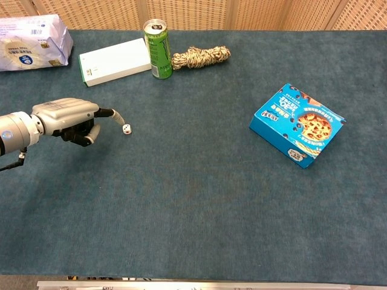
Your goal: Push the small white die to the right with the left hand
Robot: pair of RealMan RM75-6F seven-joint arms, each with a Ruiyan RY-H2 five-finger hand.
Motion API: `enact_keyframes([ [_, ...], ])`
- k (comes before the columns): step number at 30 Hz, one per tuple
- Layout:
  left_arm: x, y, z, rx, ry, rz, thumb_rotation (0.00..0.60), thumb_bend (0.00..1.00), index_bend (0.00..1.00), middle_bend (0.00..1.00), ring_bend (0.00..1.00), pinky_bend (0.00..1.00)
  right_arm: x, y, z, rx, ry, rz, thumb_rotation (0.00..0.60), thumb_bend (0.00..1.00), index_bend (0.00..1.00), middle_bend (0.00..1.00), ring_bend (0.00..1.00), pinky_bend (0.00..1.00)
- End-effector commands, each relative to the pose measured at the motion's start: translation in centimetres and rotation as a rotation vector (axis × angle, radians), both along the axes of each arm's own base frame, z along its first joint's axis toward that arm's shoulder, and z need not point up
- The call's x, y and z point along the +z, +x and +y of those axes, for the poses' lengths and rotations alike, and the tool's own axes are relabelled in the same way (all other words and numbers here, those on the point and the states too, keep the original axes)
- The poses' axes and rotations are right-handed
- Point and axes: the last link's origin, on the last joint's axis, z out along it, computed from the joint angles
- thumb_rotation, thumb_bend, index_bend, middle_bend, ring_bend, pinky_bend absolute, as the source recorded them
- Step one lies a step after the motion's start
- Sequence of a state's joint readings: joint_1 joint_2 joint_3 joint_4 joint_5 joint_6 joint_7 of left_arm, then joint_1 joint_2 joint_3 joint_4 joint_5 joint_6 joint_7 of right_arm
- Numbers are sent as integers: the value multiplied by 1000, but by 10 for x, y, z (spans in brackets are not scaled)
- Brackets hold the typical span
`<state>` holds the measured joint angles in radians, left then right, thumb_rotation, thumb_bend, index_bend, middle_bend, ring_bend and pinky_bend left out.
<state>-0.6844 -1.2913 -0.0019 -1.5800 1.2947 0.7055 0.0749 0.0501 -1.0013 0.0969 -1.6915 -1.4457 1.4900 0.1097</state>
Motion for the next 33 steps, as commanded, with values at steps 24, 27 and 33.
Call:
enact_keyframes([
  [24, -20, 0, 6, 24, -15, 17, 600, 801, 192, 1000, 980, 852, 3, -5, 6, -17, -10, -6, 600, 352, 223, 300, 163, 204],
  [27, -21, 4, 7, 19, -20, 11, 600, 801, 192, 1000, 980, 852, 3, -6, 7, -19, -9, -7, 600, 353, 223, 300, 163, 204],
  [33, -27, 16, 12, 2, -9, -14, 600, 801, 192, 1000, 980, 852, 4, -9, 8, -26, -14, -6, 600, 353, 224, 300, 162, 204],
])
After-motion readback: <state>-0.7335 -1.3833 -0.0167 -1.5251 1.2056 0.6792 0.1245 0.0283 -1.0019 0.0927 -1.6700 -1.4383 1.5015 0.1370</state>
